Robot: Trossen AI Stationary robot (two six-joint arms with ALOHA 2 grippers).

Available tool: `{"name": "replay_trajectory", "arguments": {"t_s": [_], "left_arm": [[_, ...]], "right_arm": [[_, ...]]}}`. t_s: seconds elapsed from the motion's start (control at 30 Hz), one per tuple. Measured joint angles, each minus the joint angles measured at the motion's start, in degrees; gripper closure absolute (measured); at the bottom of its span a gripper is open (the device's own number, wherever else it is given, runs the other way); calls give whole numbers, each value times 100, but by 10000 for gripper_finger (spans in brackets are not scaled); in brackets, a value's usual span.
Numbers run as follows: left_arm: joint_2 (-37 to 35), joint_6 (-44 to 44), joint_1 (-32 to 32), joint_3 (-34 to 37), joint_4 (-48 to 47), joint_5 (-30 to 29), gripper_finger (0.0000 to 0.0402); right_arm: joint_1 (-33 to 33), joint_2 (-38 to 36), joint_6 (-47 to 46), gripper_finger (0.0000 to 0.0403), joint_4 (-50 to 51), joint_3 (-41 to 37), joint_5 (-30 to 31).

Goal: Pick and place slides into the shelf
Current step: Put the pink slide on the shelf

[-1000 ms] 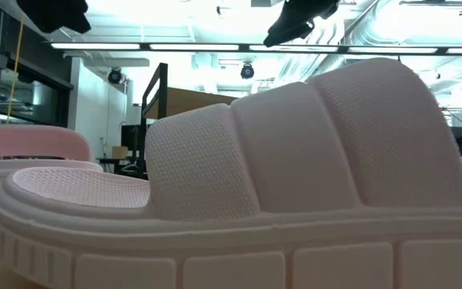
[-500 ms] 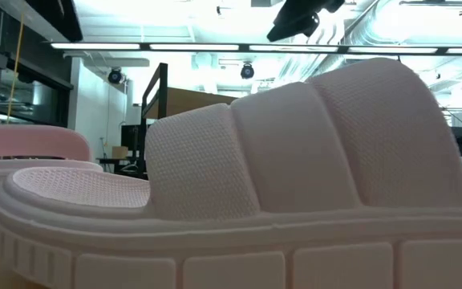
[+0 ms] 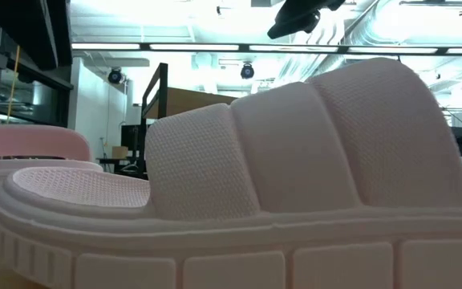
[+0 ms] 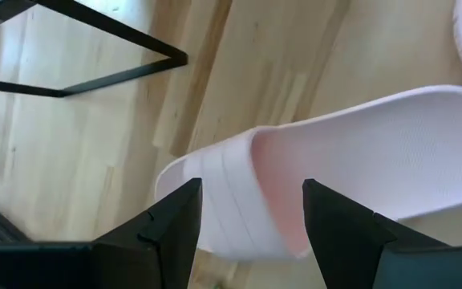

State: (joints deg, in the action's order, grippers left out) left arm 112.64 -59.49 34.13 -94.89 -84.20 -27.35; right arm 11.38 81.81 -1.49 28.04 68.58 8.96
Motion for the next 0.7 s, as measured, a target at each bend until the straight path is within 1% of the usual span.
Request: {"name": "replay_trajectory", "arguments": {"t_s": [0.2,0.4,0.7], "left_arm": [[-11,-374,37,-3,66,11,202],[-11,-703,134,-3,121,51,202],[14,-983,243,-3,174,68,202]], "right_arm": [[32,-1,-148,220,28,1,-2],[218,-1,-125,220,36,0,-8],[446,-1,-110,220,38,0,-10]]}}
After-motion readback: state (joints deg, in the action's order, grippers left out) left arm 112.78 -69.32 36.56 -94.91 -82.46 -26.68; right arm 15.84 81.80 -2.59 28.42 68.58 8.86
